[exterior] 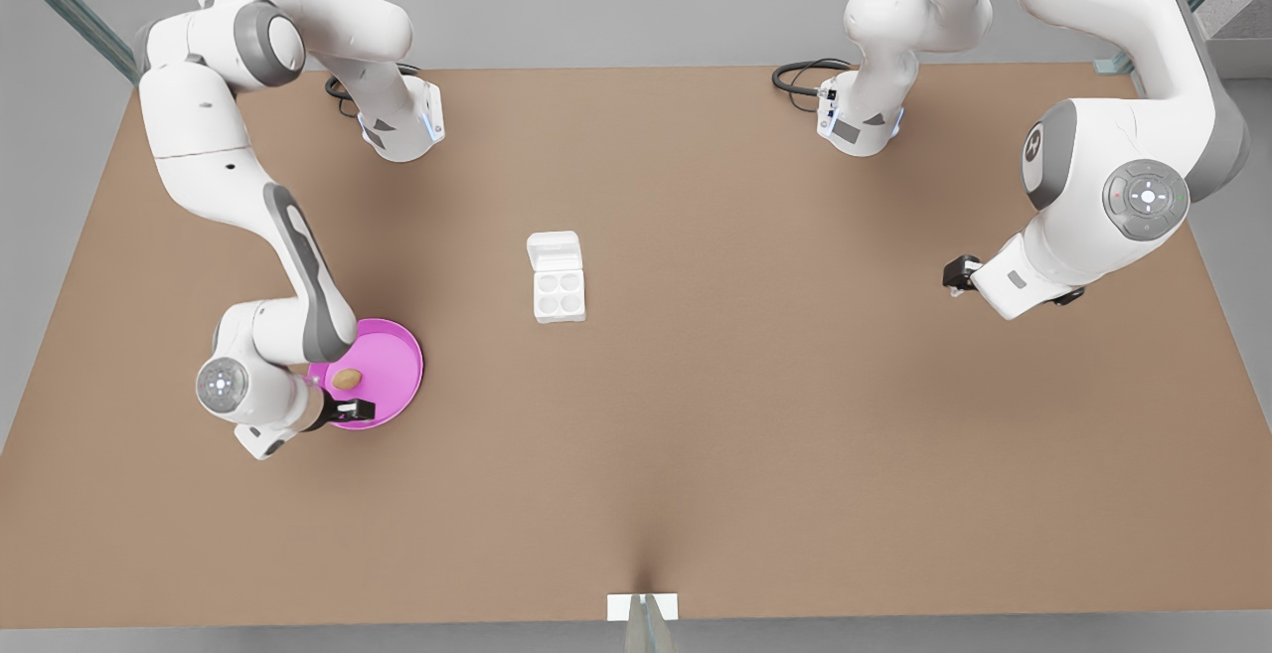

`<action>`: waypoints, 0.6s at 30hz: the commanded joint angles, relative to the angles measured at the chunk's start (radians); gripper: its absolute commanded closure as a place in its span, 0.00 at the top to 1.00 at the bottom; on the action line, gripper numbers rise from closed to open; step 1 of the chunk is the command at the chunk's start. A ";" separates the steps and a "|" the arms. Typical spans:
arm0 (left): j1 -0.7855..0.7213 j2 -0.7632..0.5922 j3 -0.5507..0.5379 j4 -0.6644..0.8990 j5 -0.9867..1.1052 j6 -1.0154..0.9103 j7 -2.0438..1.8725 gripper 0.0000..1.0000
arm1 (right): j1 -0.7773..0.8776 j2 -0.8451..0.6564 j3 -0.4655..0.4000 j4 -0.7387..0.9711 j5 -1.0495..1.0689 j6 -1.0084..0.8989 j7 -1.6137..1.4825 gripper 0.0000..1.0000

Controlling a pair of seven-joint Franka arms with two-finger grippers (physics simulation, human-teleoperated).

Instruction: Pack egg into the box and close the box lid

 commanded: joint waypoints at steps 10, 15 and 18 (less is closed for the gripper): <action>0.000 0.005 0.000 -0.001 0.001 0.002 0.005 1.00 | -0.027 0.000 0.001 -0.072 0.003 0.006 -0.063 1.00; 0.000 0.013 0.000 -0.001 0.001 0.008 0.005 1.00 | -0.028 -0.056 0.006 -0.173 -0.001 0.086 -0.037 1.00; 0.002 0.013 0.000 -0.001 0.001 0.007 0.005 1.00 | -0.030 -0.054 0.006 -0.164 -0.004 0.096 -0.040 1.00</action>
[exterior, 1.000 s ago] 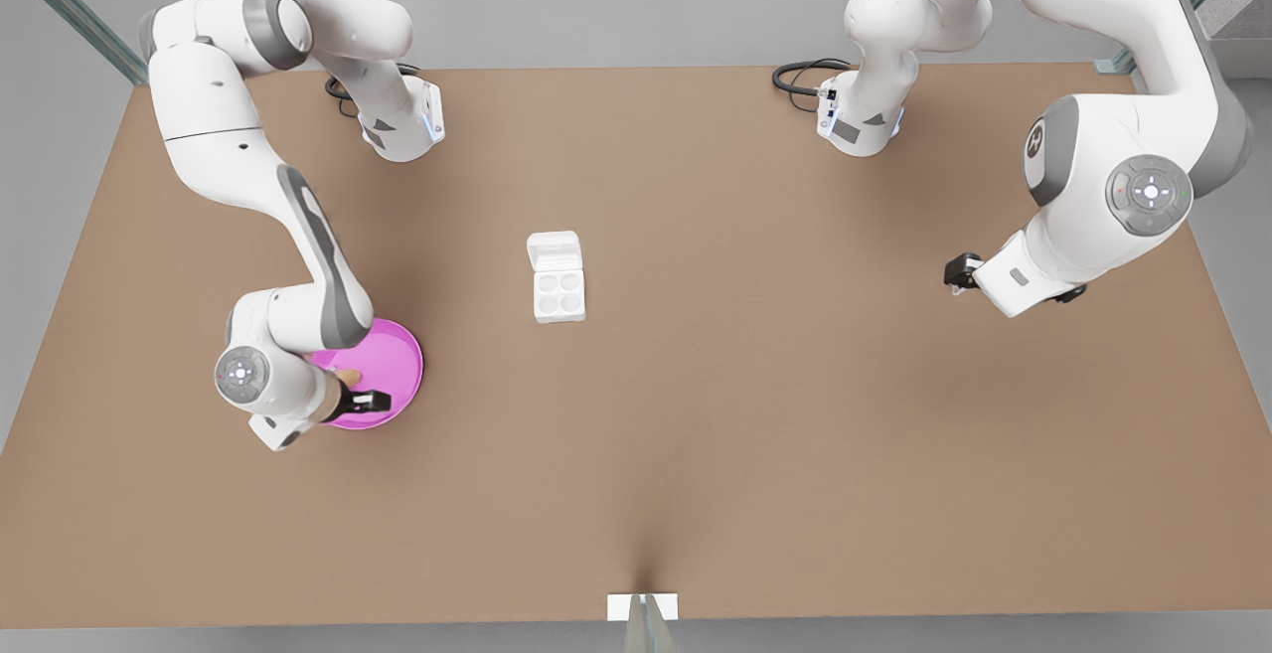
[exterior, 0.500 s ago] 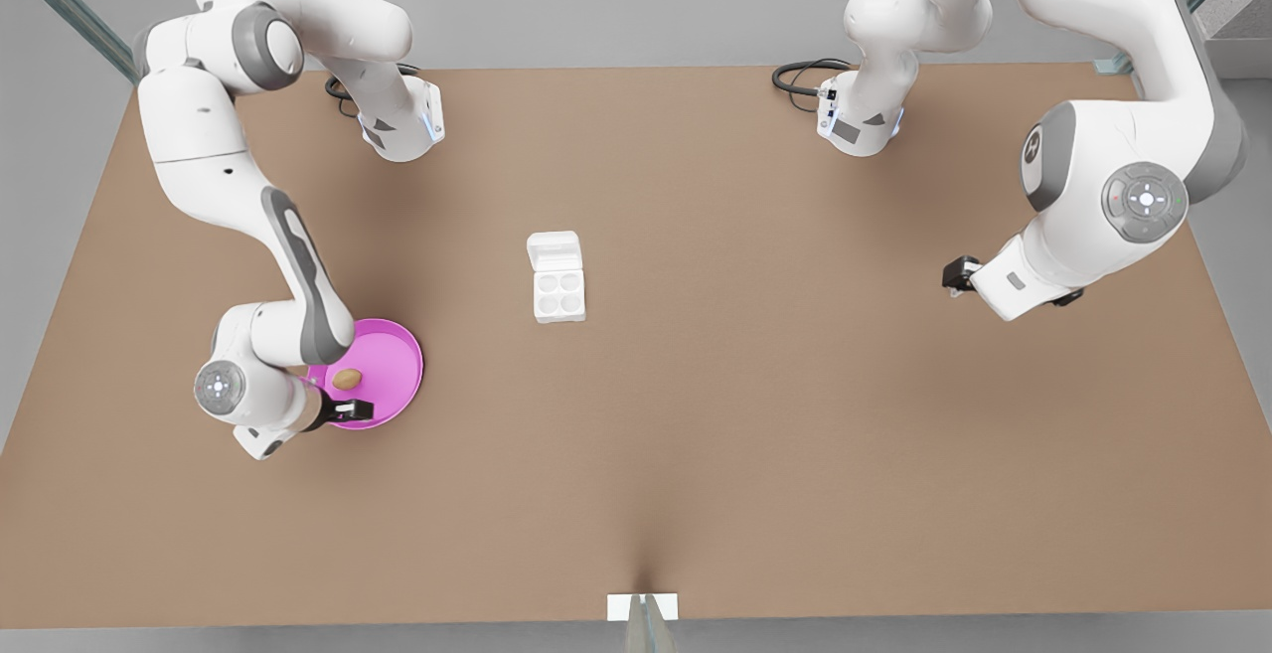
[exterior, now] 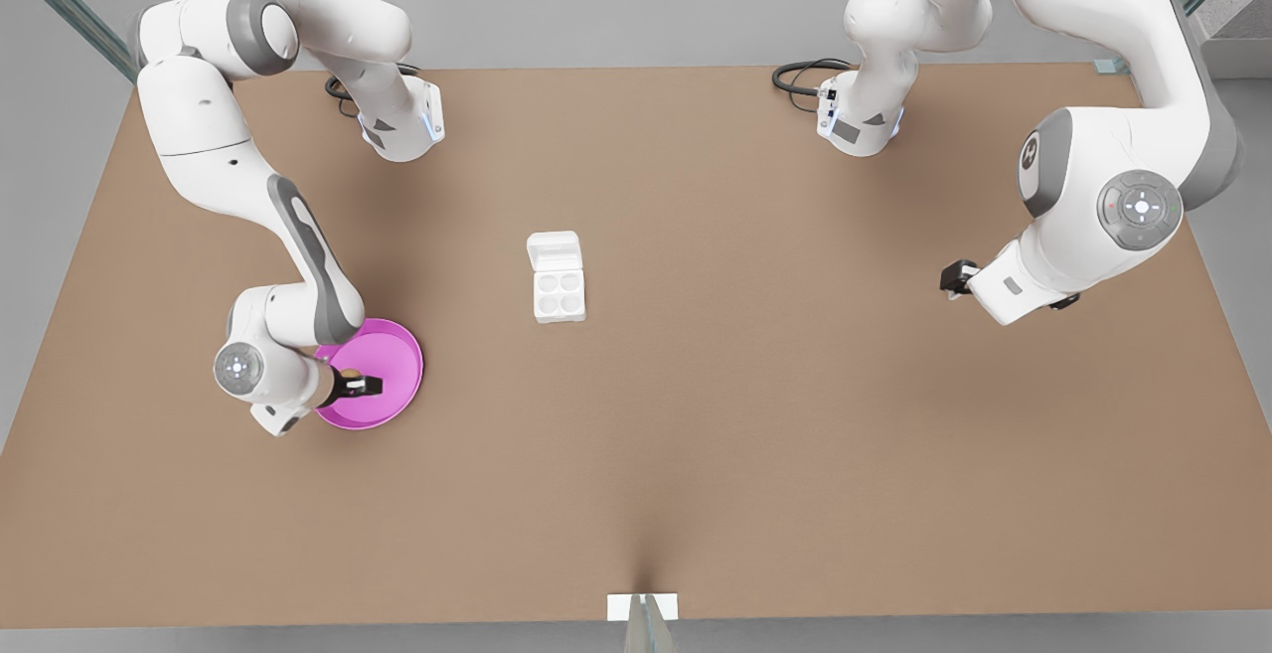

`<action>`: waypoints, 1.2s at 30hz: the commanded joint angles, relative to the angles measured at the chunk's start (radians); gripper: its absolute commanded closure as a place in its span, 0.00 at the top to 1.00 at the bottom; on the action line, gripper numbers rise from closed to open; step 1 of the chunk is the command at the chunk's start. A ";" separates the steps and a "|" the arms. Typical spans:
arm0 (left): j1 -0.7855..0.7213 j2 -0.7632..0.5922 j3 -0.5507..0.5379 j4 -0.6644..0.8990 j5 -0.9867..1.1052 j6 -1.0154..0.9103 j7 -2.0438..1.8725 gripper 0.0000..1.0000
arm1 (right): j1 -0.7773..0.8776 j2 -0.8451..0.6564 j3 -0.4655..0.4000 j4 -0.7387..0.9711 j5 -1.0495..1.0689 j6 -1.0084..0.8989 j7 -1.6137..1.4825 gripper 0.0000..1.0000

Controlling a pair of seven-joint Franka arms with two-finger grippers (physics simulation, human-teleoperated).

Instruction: Pack egg into the box and close the box lid

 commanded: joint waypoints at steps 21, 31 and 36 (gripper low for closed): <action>0.001 0.013 0.000 0.000 0.001 0.011 0.002 1.00 | -0.046 -0.001 0.002 -0.074 -0.002 0.150 -0.028 1.00; 0.001 0.016 0.000 -0.001 -0.001 0.017 0.002 1.00 | -0.046 -0.016 0.003 -0.116 -0.002 0.168 -0.023 1.00; 0.001 0.016 0.000 -0.001 -0.001 0.017 0.002 1.00 | -0.072 -0.032 0.020 -0.147 -0.002 0.196 -0.023 1.00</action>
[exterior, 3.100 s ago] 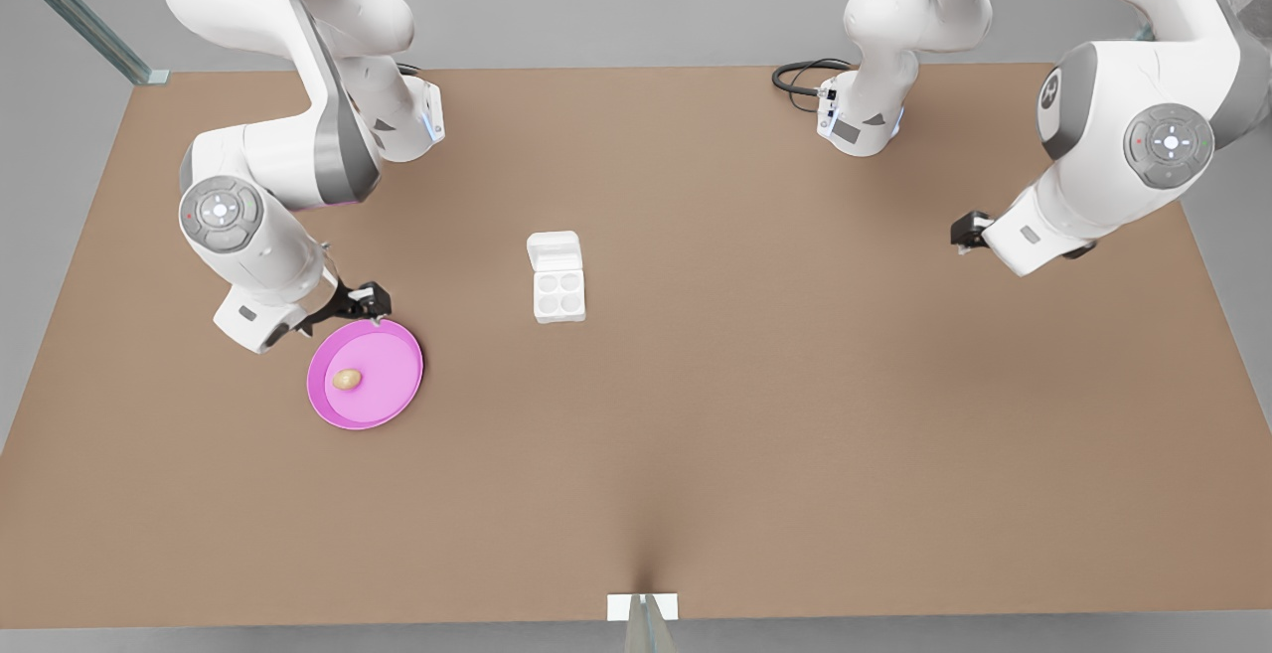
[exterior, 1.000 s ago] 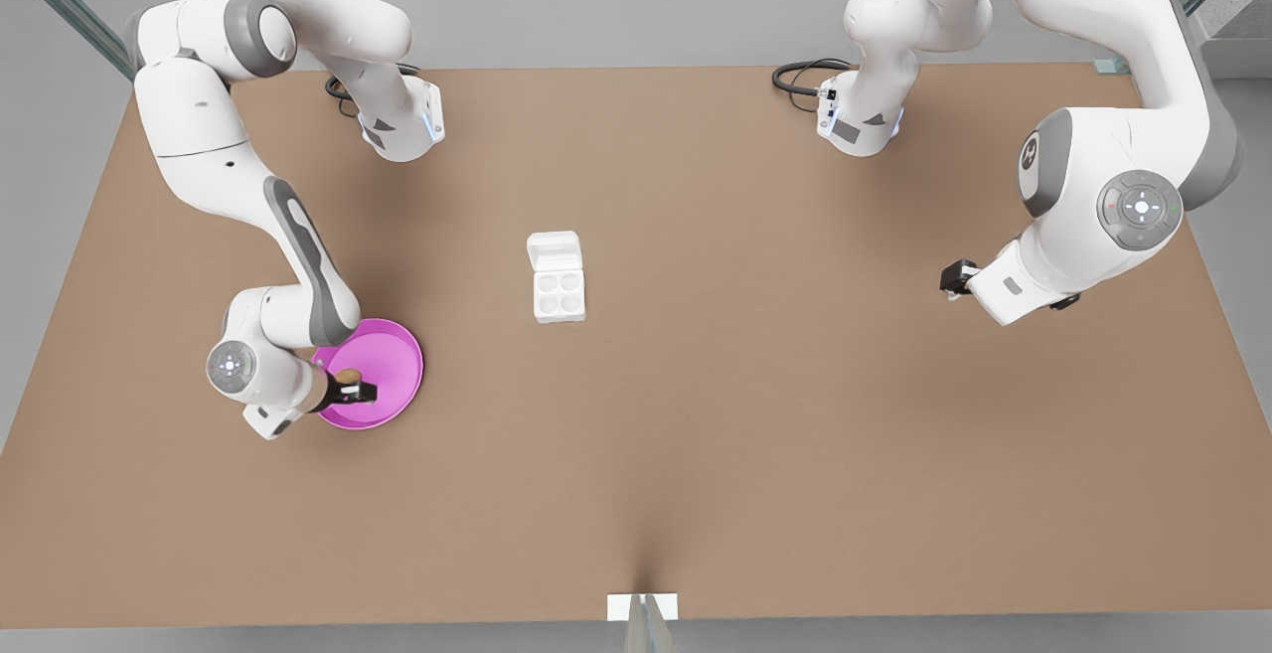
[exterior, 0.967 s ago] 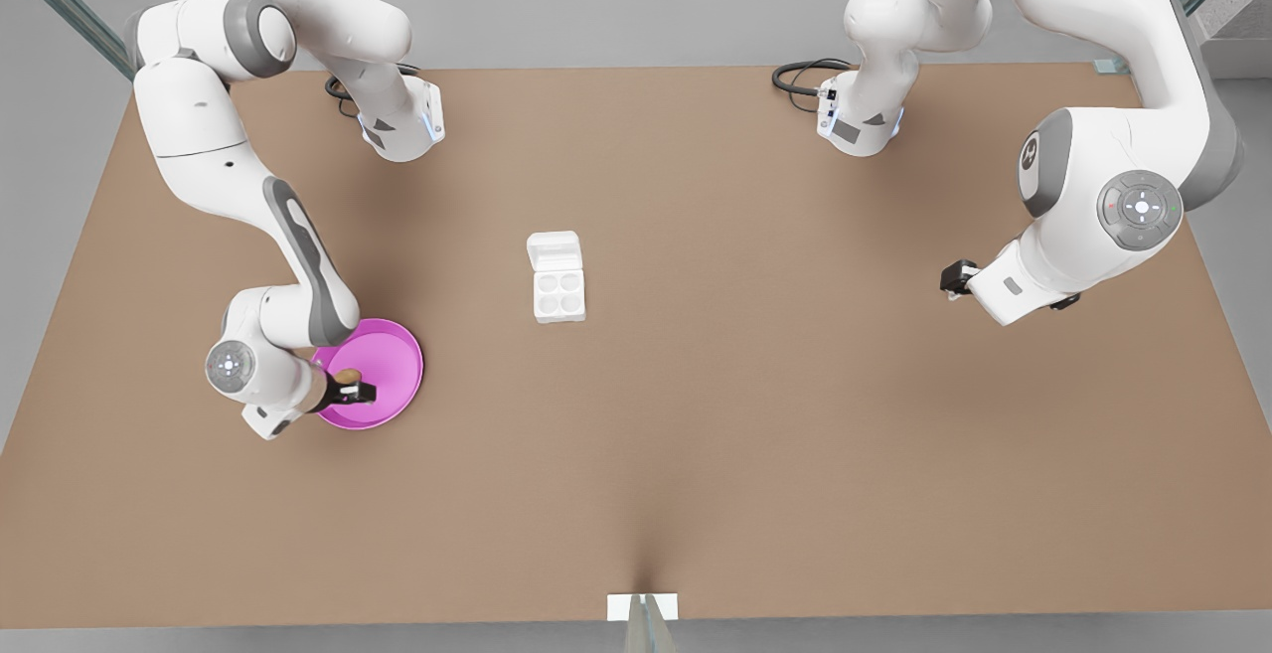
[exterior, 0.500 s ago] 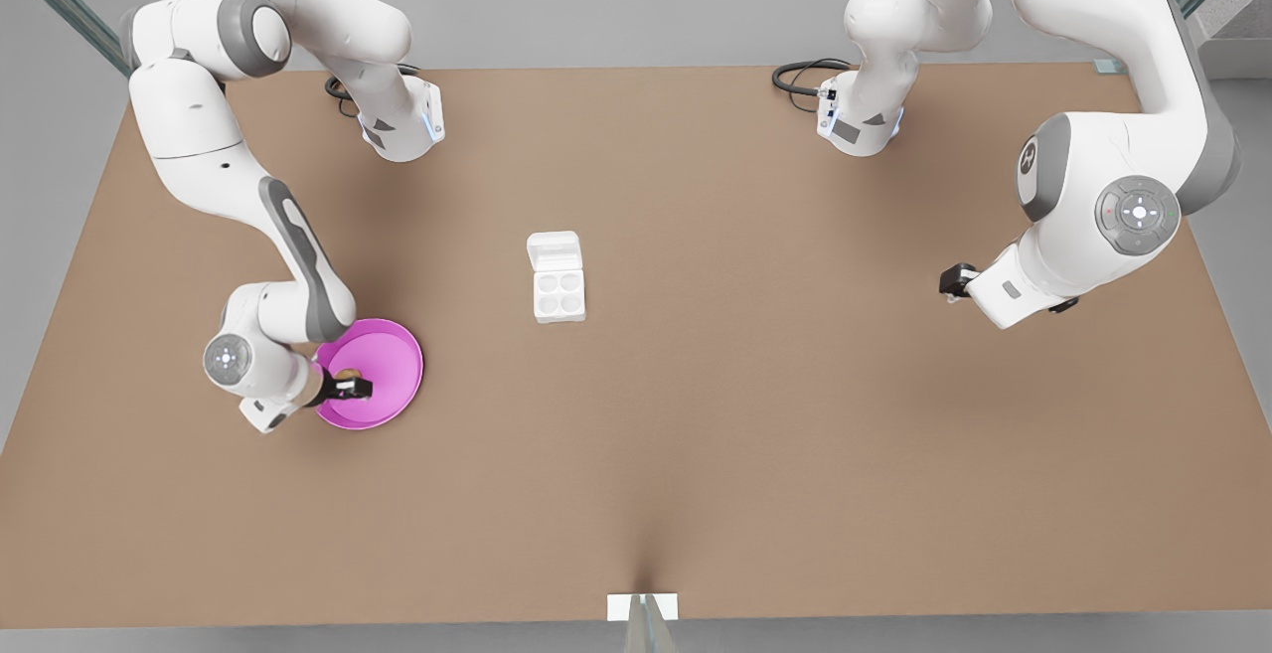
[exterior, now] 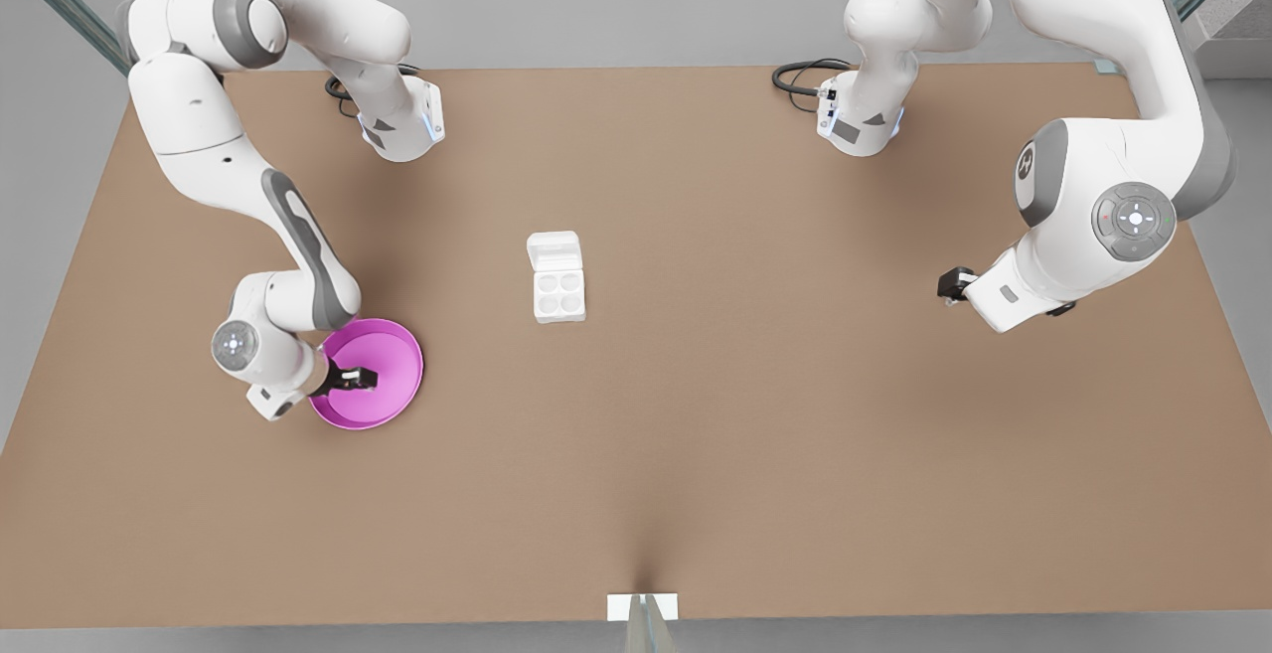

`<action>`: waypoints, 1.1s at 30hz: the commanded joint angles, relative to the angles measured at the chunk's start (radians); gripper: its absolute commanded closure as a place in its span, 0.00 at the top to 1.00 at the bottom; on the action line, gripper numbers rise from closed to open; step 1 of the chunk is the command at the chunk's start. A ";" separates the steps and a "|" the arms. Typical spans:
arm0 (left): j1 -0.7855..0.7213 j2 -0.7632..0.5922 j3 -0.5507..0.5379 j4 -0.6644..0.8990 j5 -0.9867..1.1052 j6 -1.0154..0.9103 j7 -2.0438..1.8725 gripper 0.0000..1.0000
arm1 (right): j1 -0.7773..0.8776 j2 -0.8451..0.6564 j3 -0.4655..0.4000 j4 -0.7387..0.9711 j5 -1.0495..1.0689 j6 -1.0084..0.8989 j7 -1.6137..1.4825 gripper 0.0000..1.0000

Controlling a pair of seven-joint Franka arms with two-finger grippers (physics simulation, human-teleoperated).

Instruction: Pack egg into the box and close the box lid

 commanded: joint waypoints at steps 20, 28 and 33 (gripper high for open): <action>0.000 0.010 0.000 -0.005 0.000 0.008 0.000 1.00 | -0.018 -0.049 0.002 -0.085 0.002 0.077 -0.011 1.00; 0.000 0.017 0.001 -0.005 0.000 0.020 0.000 1.00 | -0.015 -0.028 0.000 -0.056 0.002 0.078 -0.011 1.00; 0.000 0.017 0.000 -0.005 0.000 0.019 -0.002 1.00 | -0.025 -0.005 -0.001 -0.047 0.002 0.078 -0.020 1.00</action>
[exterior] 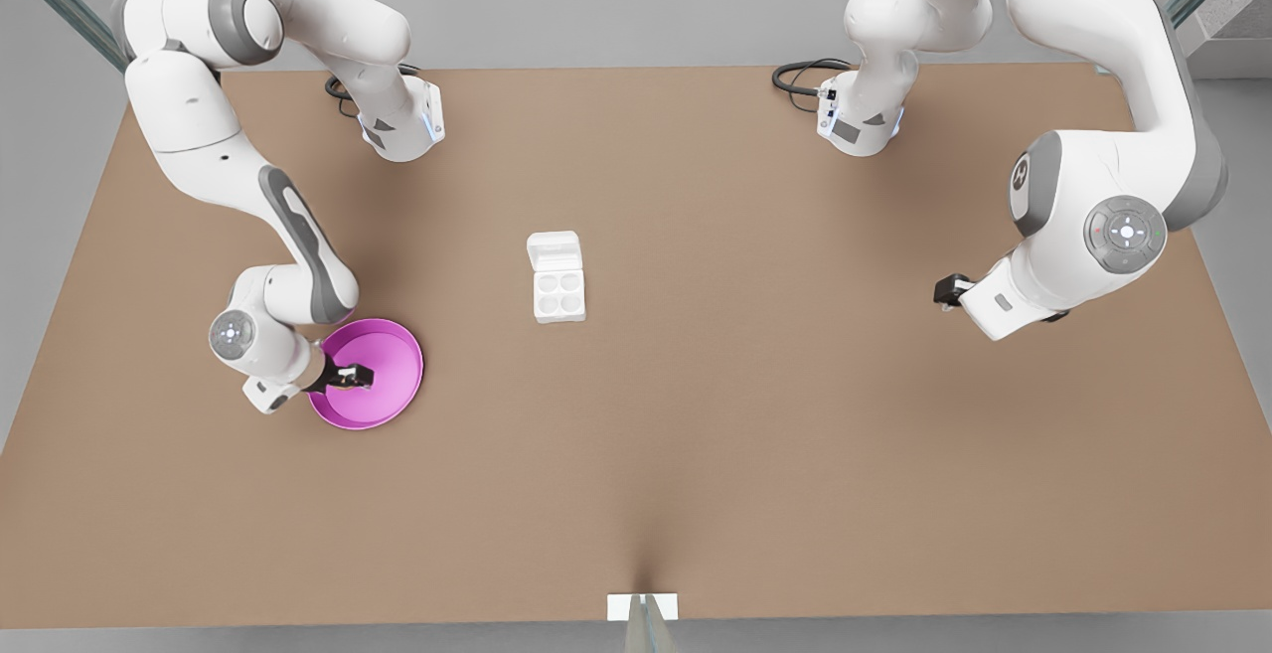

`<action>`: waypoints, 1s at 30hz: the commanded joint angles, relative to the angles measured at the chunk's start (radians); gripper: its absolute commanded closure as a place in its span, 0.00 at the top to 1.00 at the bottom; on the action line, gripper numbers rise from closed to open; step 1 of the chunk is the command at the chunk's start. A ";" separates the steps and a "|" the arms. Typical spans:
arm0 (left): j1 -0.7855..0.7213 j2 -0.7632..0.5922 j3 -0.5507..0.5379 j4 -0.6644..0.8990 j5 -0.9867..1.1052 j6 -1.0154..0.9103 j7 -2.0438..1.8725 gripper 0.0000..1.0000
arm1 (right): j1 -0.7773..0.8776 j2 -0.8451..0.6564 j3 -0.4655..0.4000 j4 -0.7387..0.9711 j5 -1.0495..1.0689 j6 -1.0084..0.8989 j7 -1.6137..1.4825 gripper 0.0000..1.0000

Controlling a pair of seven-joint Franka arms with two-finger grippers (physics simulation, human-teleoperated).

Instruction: Pack egg into the box and close the box lid

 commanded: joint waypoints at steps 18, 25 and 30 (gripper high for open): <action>-0.001 0.001 0.000 0.000 0.001 0.001 -0.002 1.00 | -0.026 0.003 0.000 -0.031 0.002 0.017 -0.024 1.00; 0.000 0.001 -0.001 -0.006 0.001 0.004 -0.002 1.00 | -0.023 0.001 0.002 -0.040 0.002 0.034 -0.019 1.00; 0.000 0.001 0.000 -0.006 0.001 0.004 -0.002 1.00 | -0.023 0.000 0.003 -0.040 0.002 0.034 -0.018 1.00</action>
